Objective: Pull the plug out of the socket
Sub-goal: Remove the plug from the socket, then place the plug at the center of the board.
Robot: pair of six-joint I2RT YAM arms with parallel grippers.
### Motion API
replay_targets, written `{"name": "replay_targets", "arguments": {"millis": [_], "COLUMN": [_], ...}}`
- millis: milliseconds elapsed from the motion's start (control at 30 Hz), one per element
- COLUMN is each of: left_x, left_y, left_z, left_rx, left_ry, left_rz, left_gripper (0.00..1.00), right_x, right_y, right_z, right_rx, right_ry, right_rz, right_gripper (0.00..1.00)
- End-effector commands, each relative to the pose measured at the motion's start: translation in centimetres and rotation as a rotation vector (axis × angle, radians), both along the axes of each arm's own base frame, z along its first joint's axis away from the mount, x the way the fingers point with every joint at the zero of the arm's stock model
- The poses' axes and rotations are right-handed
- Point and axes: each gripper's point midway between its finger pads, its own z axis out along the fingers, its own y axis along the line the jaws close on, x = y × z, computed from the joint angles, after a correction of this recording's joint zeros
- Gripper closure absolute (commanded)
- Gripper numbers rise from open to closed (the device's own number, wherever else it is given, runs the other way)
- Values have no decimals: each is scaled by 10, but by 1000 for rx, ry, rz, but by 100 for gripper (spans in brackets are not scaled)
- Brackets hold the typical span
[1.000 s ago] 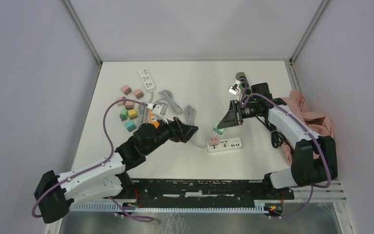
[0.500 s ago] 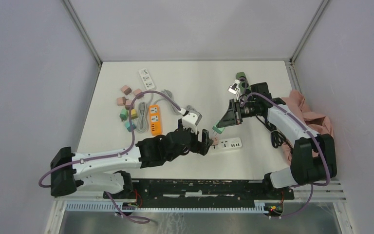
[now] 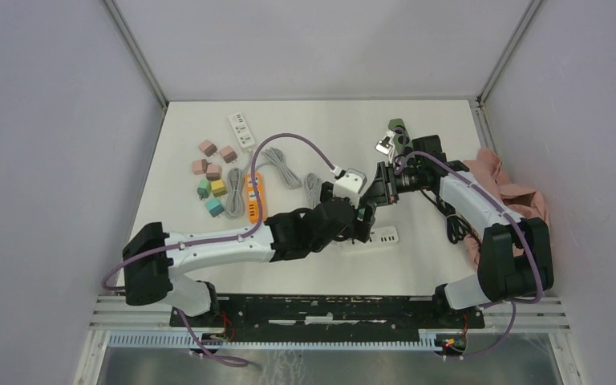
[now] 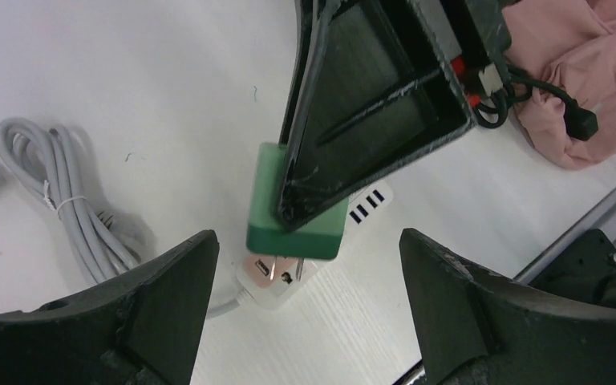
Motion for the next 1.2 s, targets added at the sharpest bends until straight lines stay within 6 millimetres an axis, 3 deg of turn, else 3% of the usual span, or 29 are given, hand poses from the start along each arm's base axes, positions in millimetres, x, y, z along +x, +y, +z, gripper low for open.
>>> {"name": "replay_targets", "arguments": {"millis": [0, 200, 367, 433, 533, 733, 900, 1167], "left_x": [23, 35, 32, 31, 30, 28, 22, 26], "left_y": [-4, -3, -12, -13, -13, 6, 33, 102], "left_z": [15, 2, 1, 1, 1, -3, -17, -45], "left_rx": [22, 111, 104, 108, 122, 135, 123, 22], "left_ry": [-47, -59, -51, -53, -61, -80, -48, 56], "left_rz": [130, 189, 129, 114, 91, 80, 79, 196], "left_gripper": [11, 20, 59, 69, 96, 97, 97, 97], "right_x": [2, 1, 1, 1, 1, -5, -7, -9], "right_y": [1, 2, 2, 2, 2, 1, -1, -5], "right_z": [9, 10, 10, 9, 9, 18, 20, 19], "right_rx": [38, 41, 41, 40, 41, 65, 56, 23], "right_ry": [-24, -25, -22, -20, -21, -75, -140, -206], "right_rz": [12, 15, 16, 15, 18, 62, 94, 111], "right_gripper": [94, 94, 93, 93, 90, 59, 42, 33]}}
